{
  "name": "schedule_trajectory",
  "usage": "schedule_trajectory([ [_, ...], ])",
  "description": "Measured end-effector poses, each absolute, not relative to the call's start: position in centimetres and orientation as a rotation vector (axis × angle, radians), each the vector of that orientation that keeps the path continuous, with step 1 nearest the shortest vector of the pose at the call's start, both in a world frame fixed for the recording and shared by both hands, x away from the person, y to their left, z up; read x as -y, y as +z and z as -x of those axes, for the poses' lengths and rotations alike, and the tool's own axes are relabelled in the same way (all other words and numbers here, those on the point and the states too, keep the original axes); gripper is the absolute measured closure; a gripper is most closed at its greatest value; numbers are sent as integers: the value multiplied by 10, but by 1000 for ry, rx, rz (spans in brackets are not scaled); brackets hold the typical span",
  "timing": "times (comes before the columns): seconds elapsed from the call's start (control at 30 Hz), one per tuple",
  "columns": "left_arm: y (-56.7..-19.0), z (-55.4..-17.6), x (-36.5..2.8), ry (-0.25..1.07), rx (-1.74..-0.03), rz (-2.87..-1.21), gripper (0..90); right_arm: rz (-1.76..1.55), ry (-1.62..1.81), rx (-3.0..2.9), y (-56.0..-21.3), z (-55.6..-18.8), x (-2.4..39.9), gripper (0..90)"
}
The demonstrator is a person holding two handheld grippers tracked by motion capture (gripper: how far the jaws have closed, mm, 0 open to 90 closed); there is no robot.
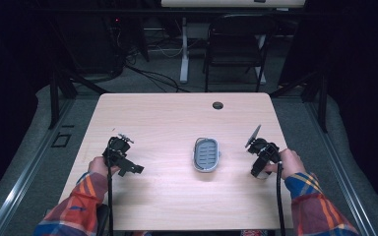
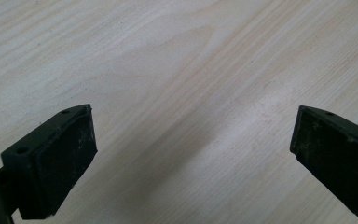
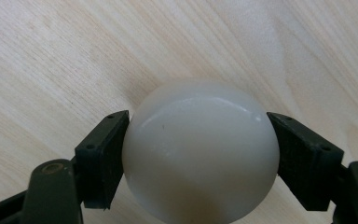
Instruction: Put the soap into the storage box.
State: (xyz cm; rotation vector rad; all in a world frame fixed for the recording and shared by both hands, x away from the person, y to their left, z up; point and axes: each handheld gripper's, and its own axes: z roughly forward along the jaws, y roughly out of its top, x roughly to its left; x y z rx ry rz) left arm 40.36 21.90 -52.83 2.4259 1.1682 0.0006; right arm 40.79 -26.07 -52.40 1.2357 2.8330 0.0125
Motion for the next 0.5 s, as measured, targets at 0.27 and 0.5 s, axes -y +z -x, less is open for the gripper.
schedule_trajectory([
  [0.27, -528, -403, -219, -2, -1171, -2423, 1, -1286, 130, -2774, -523, -409, 253, 243],
  [0.5, -529, -404, -219, 0, -1165, -2430, 1, -1163, -22, -2842, -512, -418, 244, 243],
])
